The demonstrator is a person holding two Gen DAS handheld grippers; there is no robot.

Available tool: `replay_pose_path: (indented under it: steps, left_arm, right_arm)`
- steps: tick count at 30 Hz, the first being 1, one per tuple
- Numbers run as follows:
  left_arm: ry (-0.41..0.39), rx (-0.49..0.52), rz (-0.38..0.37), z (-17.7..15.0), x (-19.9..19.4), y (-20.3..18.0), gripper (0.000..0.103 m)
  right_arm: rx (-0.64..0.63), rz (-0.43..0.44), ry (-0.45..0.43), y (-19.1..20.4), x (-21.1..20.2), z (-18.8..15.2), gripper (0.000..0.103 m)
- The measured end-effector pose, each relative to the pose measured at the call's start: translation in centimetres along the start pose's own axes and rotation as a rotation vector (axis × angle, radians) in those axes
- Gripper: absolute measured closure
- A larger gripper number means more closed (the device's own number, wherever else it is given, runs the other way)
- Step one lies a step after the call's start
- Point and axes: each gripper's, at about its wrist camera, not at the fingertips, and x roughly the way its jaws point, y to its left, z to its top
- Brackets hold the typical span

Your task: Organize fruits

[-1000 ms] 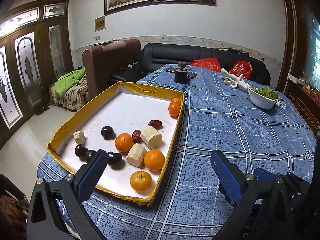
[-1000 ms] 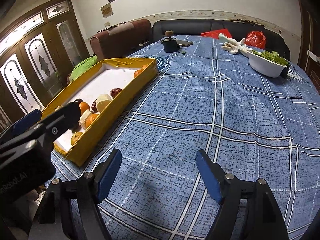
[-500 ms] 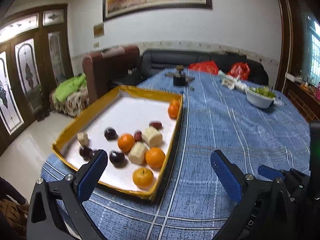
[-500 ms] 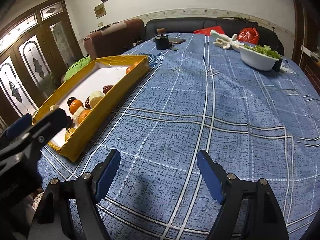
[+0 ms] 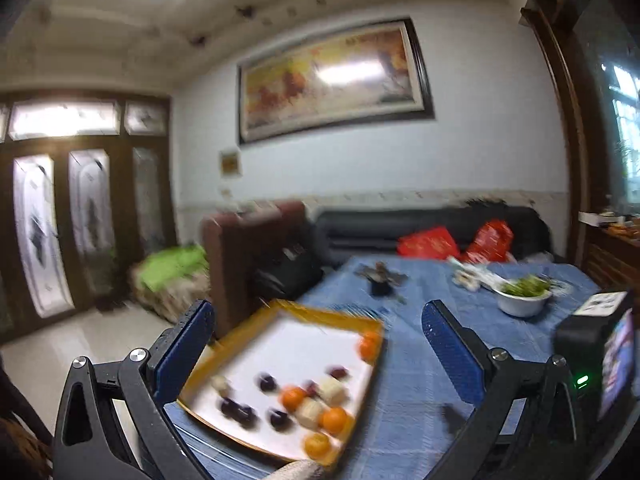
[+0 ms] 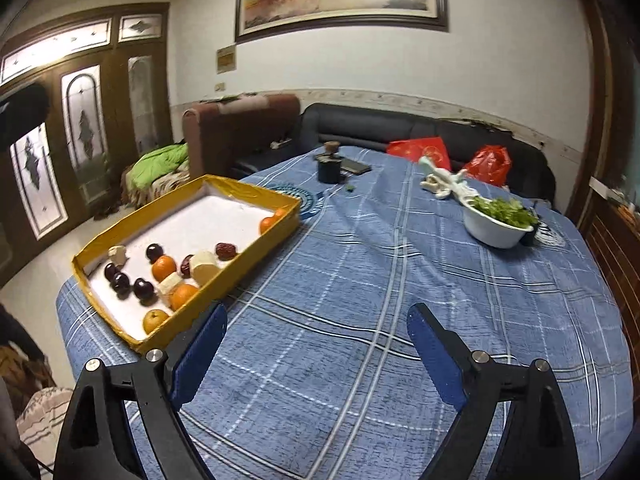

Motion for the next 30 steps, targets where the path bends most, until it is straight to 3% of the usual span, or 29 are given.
replay_pose_path:
  steps: [2, 9, 30]
  left_arm:
    - [0.07, -0.03, -0.01, -0.6, 1.2, 0.1, 0.0]
    - [0.277, -0.004, 0.083, -4.1, 5.2, 0.1, 0.0]
    - [0.447, -0.062, 0.029, -7.6, 7.7, 1.4, 0.0]
  right_arm:
    - [-0.003, 0.015, 0.017, 0.7, 0.3, 0.0, 0.008]
    - [-0.006, 0.056, 0.074, 2.0, 1.7, -1.7, 0.007]
    - [0.036, 0.054, 0.172, 2.7, 3.7, -3.1, 0.007]
